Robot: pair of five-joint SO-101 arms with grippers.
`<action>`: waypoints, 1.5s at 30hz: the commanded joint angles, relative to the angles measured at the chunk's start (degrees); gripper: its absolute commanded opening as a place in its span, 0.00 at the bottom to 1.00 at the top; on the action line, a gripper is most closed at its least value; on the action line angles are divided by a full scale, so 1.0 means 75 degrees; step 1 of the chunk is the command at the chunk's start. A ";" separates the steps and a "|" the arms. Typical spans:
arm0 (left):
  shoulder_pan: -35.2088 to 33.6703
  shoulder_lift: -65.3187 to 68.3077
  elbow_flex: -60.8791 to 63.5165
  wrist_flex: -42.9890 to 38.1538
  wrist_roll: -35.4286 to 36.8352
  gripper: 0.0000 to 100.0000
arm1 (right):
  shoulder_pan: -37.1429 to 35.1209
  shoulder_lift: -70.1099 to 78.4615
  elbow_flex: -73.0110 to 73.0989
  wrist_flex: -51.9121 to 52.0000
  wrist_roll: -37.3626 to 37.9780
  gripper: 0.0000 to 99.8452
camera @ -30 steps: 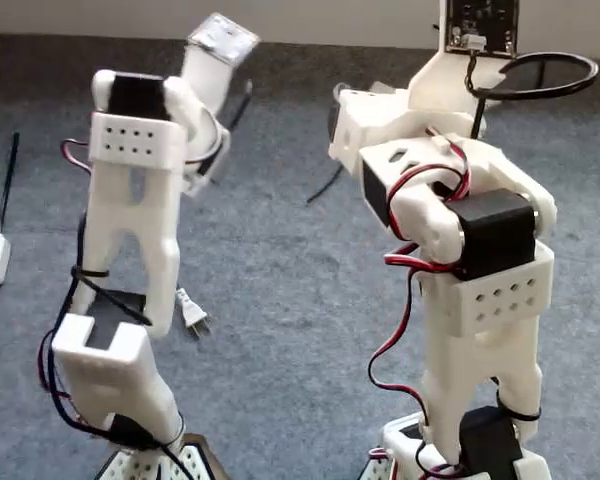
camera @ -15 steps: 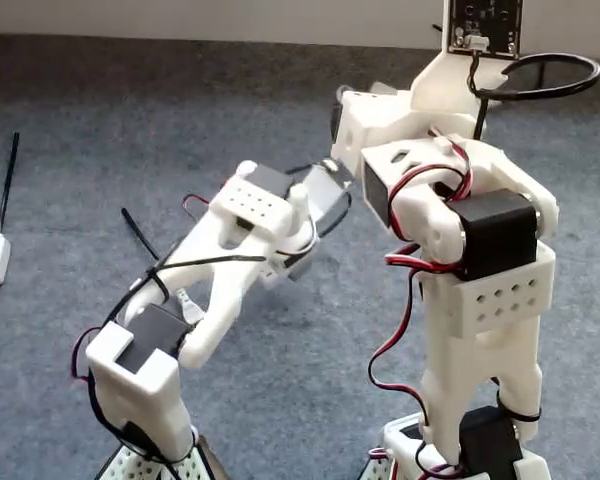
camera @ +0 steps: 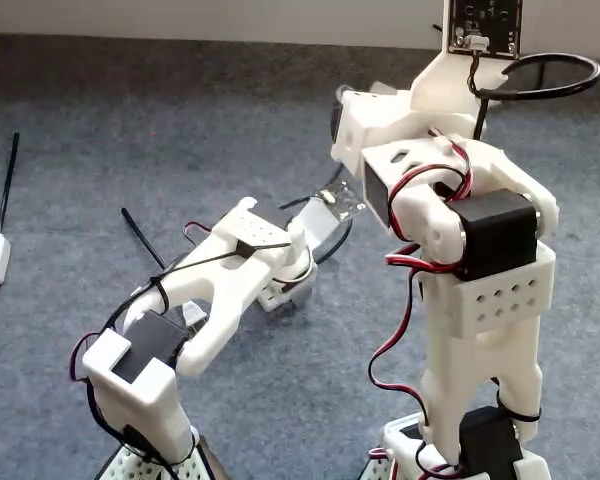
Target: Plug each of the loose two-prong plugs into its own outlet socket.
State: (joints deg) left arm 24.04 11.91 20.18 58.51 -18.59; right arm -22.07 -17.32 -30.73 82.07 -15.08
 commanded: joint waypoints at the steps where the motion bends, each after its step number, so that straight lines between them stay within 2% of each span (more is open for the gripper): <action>1: 0.0229 -0.0475 -0.0393 0.0328 0.0047 0.27 | 0.0029 -0.0299 -0.0299 0.0018 0.0082 0.25; 5: -0.0287 -0.1119 -0.1495 0.1348 0.0082 0.27 | 0.0029 -0.0299 -0.0299 0.0018 0.0082 0.25; 10: -0.1389 -0.2034 -0.2854 0.2637 0.0211 0.27 | 0.0029 -0.0299 -0.0299 0.0018 0.0082 0.25; 14: -0.2233 -0.2737 -0.3218 0.3388 0.1407 0.27 | 0.0006 -0.0299 -0.0299 0.0018 0.0082 0.25; 18: -0.2784 -0.3276 -0.2397 0.3997 0.3259 0.27 | -0.0182 -0.0299 -0.0252 0.0018 0.0082 0.25; 22: -0.3264 -0.3464 -0.1049 0.3505 0.5111 0.27 | -0.0229 -0.0299 -0.0275 0.0018 0.0082 0.25; 26: -0.3675 -0.3534 -0.0240 0.3212 0.6306 0.27 | -0.0229 -0.0299 -0.0287 0.0111 0.0082 0.25; 32: -0.3675 -0.3475 0.0932 0.3118 0.6705 0.27 | -0.0217 -0.0299 -0.0287 0.0088 0.0082 0.25; 41: -0.2596 -0.3475 0.2280 0.2462 0.6740 0.27 | -0.0217 -0.0299 -0.0287 0.0100 0.0094 0.25; 45: -0.2854 -0.3487 0.2327 0.1864 0.7701 0.27 | -0.0217 -0.0299 -0.0287 0.0100 0.0094 0.25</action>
State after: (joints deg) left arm 3.30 -12.35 37.76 75.38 34.59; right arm -23.12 -17.32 -30.73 82.77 -15.08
